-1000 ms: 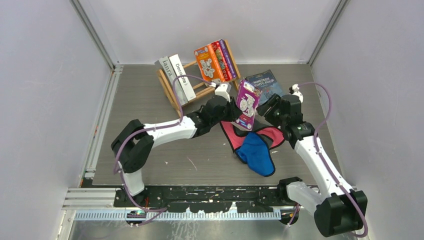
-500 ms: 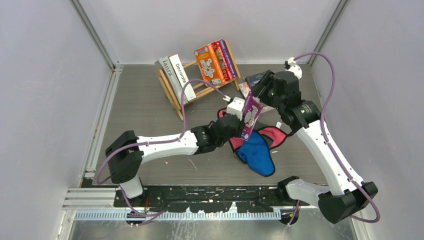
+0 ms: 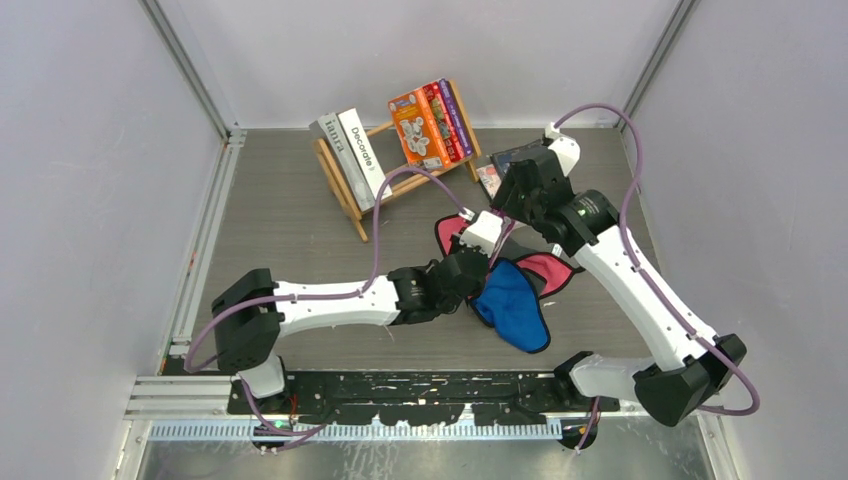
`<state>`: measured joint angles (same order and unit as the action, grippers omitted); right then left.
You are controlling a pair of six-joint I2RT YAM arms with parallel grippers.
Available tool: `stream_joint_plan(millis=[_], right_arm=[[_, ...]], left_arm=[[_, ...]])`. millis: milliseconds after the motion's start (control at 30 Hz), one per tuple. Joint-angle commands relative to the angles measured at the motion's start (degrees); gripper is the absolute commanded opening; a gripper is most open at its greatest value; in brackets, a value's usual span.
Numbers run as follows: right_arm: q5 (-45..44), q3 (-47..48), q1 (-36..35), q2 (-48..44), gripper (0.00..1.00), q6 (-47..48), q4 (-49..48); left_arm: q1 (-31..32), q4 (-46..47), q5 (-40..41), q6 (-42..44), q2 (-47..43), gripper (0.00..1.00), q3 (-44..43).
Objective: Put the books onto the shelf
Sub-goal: Pick up the book from the center of the board.
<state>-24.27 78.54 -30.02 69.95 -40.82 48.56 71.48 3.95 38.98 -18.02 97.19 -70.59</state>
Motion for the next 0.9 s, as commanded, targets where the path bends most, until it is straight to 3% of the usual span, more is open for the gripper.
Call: stream_joint_plan(millis=[0, 633, 733, 867], right_arm=[[-4.87, 4.08, -2.53, 1.43, 0.63, -1.16, 1.51], [-10.04, 3.38, -6.41, 7.49, 0.64, -2.90, 2.34], [-10.61, 2.93, -6.59, 8.18, 0.57, -3.20, 2.31], [-10.67, 2.75, -6.71, 9.49, 0.35, -3.58, 1.64]], left_arm=[[0.95, 7.91, 6.78, 3.38, -5.02, 0.00, -2.04], [4.92, 13.58, 16.03, 13.65, -5.17, 0.00, -1.75], [6.19, 15.92, 19.85, 17.52, -3.53, 0.00, -3.01], [7.25, 18.04, 23.80, 21.97, -0.73, 0.00, -5.02]])
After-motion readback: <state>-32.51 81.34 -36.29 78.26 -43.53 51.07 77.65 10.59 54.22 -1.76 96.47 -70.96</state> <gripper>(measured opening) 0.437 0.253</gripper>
